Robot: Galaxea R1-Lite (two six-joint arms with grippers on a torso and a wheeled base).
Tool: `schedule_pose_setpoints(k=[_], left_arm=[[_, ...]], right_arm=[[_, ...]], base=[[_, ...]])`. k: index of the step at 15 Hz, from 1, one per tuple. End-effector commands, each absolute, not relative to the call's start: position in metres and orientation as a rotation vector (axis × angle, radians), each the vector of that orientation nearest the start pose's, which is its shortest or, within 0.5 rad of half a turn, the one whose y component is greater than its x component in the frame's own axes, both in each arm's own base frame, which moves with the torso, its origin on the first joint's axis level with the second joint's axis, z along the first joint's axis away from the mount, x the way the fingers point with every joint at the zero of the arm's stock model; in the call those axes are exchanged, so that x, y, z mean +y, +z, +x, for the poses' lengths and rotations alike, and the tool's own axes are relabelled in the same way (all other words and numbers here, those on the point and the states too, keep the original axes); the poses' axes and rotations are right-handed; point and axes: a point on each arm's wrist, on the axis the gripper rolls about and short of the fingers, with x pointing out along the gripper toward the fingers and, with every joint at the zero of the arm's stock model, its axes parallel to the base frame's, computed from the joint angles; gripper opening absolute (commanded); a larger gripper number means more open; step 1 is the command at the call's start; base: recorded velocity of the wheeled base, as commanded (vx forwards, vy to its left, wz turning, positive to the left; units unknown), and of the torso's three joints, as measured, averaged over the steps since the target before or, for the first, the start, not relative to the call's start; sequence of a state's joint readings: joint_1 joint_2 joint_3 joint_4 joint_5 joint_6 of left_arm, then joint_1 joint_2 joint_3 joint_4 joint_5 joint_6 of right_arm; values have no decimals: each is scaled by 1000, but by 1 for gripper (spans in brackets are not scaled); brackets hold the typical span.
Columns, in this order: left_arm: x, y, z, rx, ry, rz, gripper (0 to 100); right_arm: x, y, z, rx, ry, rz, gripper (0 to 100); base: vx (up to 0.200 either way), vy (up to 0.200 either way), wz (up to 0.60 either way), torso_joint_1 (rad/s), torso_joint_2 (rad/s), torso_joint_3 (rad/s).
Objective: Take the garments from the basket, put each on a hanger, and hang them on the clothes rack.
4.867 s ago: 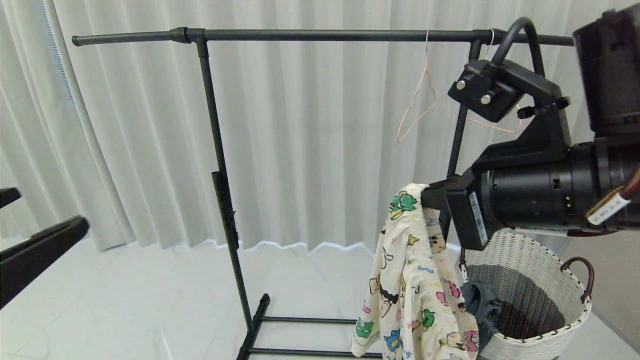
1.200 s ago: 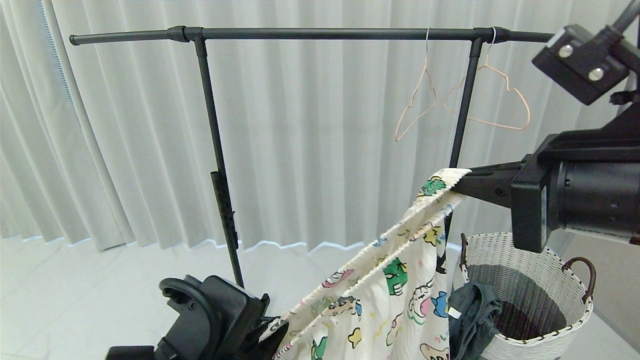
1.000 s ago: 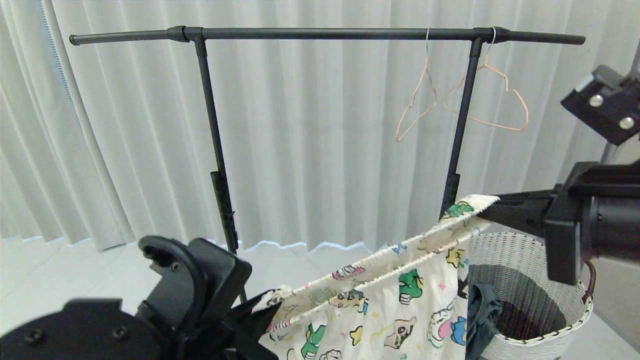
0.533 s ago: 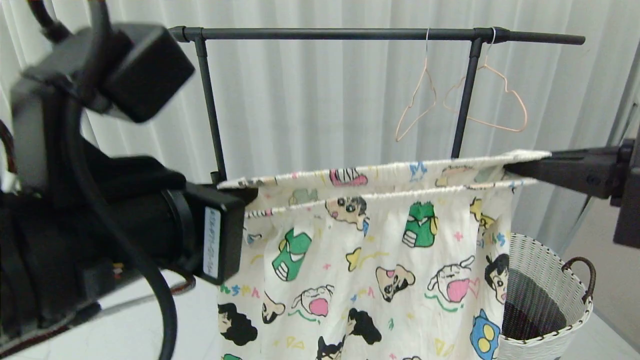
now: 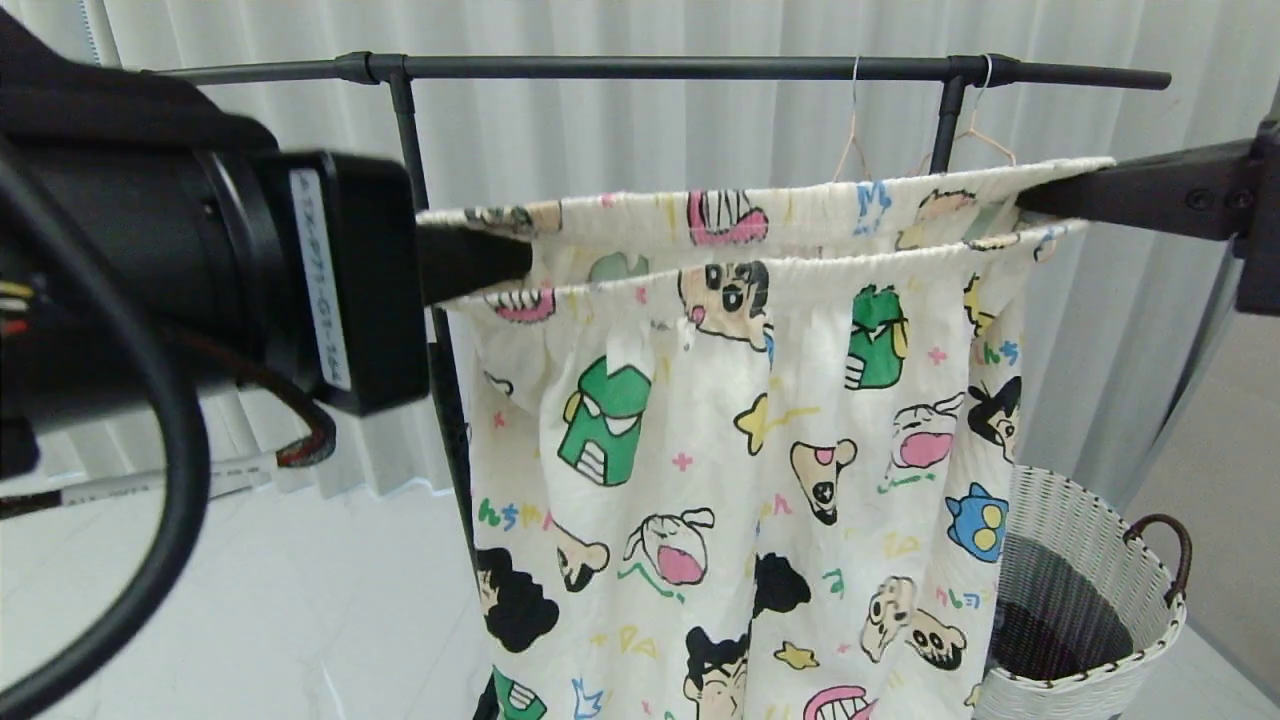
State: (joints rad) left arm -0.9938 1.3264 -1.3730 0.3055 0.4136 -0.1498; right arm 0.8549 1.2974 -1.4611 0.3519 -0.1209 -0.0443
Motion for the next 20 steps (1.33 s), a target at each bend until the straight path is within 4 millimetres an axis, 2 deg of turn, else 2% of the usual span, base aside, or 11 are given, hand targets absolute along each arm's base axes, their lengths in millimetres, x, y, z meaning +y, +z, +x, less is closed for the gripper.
schedule_pose_setpoints(k=[1,3,5,8,10,13,16,18,20], left_arm=[[-164,357,117,170,-569,-37,0],[-178,362,129,90,-550,-95,0],[-187,355,134,102,-523,-69,0],[-191,351,137,115,-525,-56,0],[-191,350,137,119,-525,-52,0],[-184,346,132,162,-517,-12,0],[-143,334,105,375,-493,152,0],[-129,335,88,430,-517,140,0],[-127,341,68,491,-585,51,0]], right_arm=[[112,385,104,168,771,-124,0],[87,388,77,245,935,-133,0],[75,385,60,284,1079,-128,0],[74,384,46,288,1313,-111,0],[77,383,42,290,1371,-119,0],[78,380,43,300,1361,-124,0],[81,373,52,322,1215,-154,0],[93,365,66,303,1092,-178,0],[116,356,84,229,1058,-170,0]], base=[[0,0,0,0,0,0],[0,0,0,0,0,0],[0,0,0,0,0,0],[0,0,0,0,0,0],[0,0,0,0,0,0],[0,0,0,0,0,0],[0,0,0,0,0,0],[0,0,0,0,0,0],[0,0,0,0,0,0]])
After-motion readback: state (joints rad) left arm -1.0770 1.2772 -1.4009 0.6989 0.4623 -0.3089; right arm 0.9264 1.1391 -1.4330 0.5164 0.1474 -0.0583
